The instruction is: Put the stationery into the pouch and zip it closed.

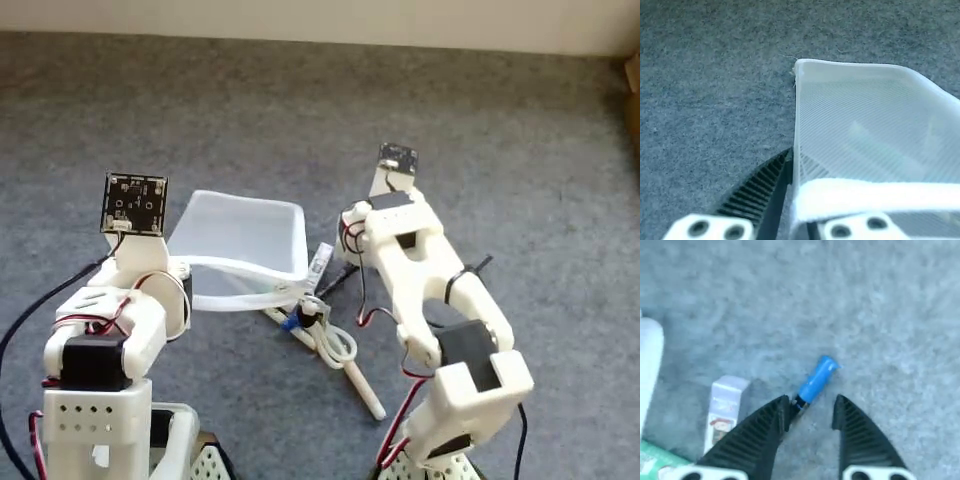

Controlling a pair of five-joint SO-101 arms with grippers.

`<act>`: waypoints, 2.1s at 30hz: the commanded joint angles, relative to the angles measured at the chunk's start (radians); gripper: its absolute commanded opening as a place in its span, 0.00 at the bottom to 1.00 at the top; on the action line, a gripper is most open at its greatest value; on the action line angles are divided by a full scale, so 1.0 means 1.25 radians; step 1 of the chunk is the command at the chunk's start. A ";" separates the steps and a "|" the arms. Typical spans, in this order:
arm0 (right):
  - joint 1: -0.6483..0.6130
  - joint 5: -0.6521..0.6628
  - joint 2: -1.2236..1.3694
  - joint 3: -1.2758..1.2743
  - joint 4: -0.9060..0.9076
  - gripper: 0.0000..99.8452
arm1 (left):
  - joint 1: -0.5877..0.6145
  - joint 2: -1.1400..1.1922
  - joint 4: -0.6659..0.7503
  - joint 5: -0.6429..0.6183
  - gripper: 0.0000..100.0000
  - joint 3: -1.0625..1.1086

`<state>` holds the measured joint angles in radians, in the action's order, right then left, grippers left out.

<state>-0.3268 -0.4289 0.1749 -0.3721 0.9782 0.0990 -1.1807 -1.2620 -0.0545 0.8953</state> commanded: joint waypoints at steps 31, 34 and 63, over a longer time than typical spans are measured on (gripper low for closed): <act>0.046 0.036 -0.379 -0.029 0.104 0.00 | -0.025 0.017 -0.029 -0.010 0.01 -0.112; 0.046 0.065 -0.422 -0.041 0.104 0.00 | -0.033 0.040 -0.043 -0.010 0.01 -0.145; 0.045 0.157 -0.673 -0.031 -0.071 0.00 | -0.033 0.548 -0.223 -0.061 0.01 -0.601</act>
<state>-0.2854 -0.2509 -0.6199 -0.4319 0.9613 0.0729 -0.5271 -1.5382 -0.1220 0.2064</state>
